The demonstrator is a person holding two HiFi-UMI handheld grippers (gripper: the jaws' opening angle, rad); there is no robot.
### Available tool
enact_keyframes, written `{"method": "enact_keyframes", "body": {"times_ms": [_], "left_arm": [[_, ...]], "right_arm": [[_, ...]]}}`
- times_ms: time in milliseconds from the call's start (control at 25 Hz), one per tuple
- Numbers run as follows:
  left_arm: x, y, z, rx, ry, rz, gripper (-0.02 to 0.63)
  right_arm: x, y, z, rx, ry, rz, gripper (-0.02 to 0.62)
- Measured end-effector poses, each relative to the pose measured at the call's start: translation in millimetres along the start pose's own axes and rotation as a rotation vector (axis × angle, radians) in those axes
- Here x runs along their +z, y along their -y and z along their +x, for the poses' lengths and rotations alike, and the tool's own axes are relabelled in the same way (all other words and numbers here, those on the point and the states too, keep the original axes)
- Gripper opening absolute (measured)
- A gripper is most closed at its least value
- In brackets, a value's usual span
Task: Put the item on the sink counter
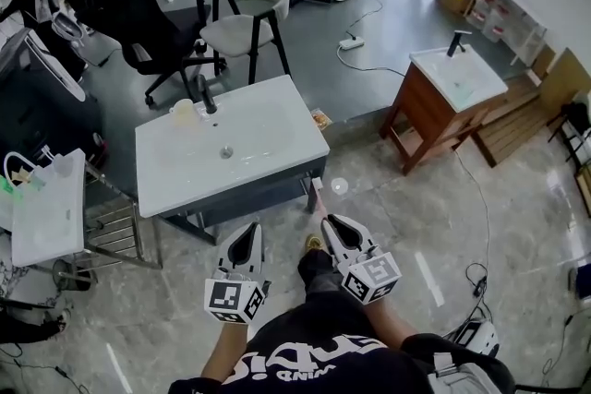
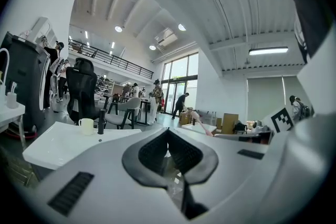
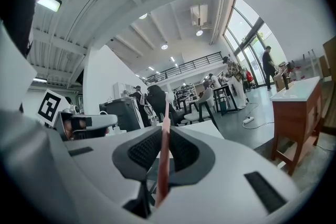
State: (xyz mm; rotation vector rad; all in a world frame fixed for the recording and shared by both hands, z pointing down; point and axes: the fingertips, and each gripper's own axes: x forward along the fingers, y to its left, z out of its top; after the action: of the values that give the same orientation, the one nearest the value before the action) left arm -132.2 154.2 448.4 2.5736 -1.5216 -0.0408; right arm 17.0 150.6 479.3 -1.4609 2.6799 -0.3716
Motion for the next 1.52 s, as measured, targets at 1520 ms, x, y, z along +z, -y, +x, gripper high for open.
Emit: {"method": "enact_keyframes", "body": {"times_ms": [1520], "left_arm": [[50.0, -79.5, 265.0, 0.127, 0.017, -0.017, 0.020]], "right_arm": [[86.0, 168.4, 222.0, 0.199, -0.039, -0.015, 0.060]]}}
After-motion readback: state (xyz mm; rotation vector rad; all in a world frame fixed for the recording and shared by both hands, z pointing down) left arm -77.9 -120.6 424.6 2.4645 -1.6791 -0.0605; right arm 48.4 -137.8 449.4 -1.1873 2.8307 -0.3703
